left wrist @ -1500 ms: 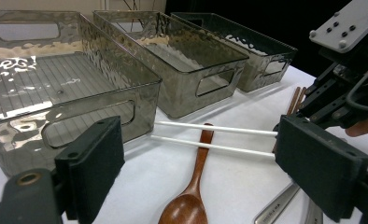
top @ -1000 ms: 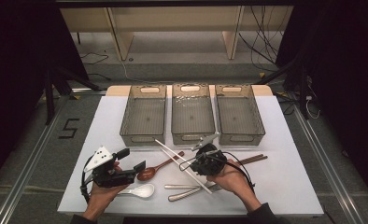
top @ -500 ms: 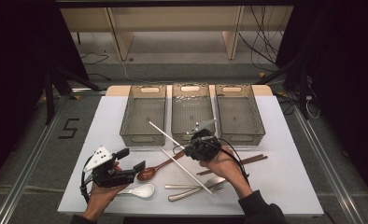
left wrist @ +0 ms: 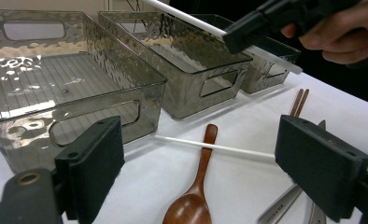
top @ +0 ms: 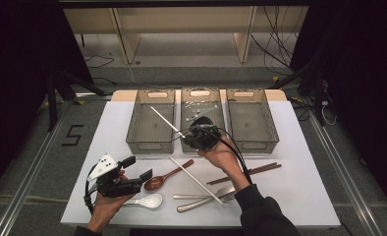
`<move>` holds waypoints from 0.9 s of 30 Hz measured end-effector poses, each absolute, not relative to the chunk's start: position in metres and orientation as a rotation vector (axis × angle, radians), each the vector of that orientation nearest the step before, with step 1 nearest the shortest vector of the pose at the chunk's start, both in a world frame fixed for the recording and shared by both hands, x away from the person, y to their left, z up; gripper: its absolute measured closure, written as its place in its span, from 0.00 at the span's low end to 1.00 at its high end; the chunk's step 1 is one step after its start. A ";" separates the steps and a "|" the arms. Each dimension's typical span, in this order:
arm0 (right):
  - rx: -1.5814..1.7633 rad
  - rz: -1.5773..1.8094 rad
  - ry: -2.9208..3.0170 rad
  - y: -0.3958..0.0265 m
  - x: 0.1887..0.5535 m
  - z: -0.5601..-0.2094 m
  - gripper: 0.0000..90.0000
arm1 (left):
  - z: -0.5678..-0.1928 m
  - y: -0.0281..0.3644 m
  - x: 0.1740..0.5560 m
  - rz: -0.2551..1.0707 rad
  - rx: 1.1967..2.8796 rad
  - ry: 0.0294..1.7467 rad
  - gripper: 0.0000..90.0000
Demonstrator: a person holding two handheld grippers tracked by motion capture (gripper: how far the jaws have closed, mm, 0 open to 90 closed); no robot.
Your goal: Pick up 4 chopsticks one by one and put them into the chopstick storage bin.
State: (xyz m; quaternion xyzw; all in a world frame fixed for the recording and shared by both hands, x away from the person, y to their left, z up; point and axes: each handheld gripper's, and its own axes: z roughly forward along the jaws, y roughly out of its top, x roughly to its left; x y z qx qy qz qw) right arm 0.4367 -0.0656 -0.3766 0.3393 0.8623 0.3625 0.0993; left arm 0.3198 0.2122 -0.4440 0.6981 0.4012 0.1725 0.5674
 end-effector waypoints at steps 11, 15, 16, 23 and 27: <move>1.045 1.092 2.506 -0.043 0.464 -0.371 0.94 | -0.444 0.213 0.320 0.406 1.640 0.943 0.17; 1.049 1.092 2.490 -0.034 0.471 -0.368 0.94 | -0.444 0.213 0.320 0.407 1.641 0.943 0.17; 1.055 1.094 2.489 -0.032 0.473 -0.368 0.94 | -0.444 0.213 0.320 0.407 1.641 0.942 0.17; 1.112 1.096 2.491 -0.022 0.487 -0.372 0.94 | -0.444 0.213 0.320 0.407 1.641 0.941 0.17; 1.143 1.091 2.486 -0.014 0.494 -0.374 0.94 | -0.444 0.213 0.320 0.404 1.639 0.944 0.17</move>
